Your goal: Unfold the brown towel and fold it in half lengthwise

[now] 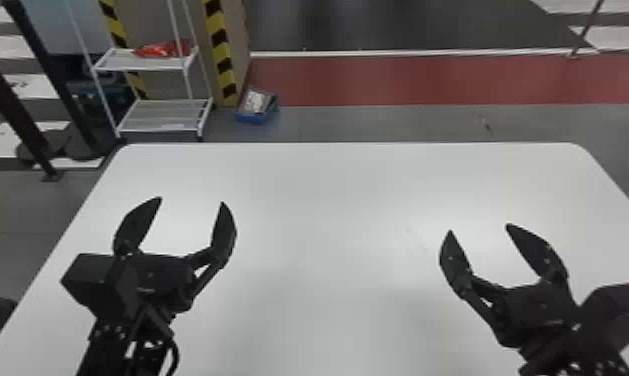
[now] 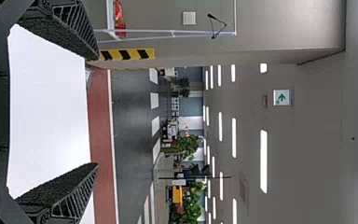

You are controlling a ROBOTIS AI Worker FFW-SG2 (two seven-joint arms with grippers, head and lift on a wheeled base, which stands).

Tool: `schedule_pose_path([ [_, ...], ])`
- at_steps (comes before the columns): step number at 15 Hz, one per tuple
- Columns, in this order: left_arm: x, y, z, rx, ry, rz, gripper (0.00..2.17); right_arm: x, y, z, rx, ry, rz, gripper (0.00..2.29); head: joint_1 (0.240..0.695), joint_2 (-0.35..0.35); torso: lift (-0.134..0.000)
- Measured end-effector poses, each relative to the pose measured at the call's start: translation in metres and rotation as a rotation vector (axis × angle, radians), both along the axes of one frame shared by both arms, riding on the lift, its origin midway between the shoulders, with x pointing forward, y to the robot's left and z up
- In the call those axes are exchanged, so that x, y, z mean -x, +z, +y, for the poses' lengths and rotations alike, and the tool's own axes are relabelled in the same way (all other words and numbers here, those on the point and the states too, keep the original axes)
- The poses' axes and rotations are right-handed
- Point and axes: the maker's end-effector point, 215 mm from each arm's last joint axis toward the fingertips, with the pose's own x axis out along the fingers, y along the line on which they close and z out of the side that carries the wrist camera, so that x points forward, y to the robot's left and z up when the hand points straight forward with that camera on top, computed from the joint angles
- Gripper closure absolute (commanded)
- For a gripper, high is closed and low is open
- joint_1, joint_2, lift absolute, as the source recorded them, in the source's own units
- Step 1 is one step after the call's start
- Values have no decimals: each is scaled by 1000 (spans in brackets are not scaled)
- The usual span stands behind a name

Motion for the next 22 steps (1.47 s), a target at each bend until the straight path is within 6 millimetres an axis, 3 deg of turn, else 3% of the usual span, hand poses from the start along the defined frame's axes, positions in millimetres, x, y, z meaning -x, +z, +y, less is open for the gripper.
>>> schedule_pose_path([
  [13, 3, -7, -8, 1, -1, 5, 83, 7, -3, -4, 6, 6, 4, 124, 695, 31, -125],
  [22, 9, 1, -10, -5, -5, -7, 87, 12, 5, -6, 2, 4, -6, 130, 695, 25, -125],
])
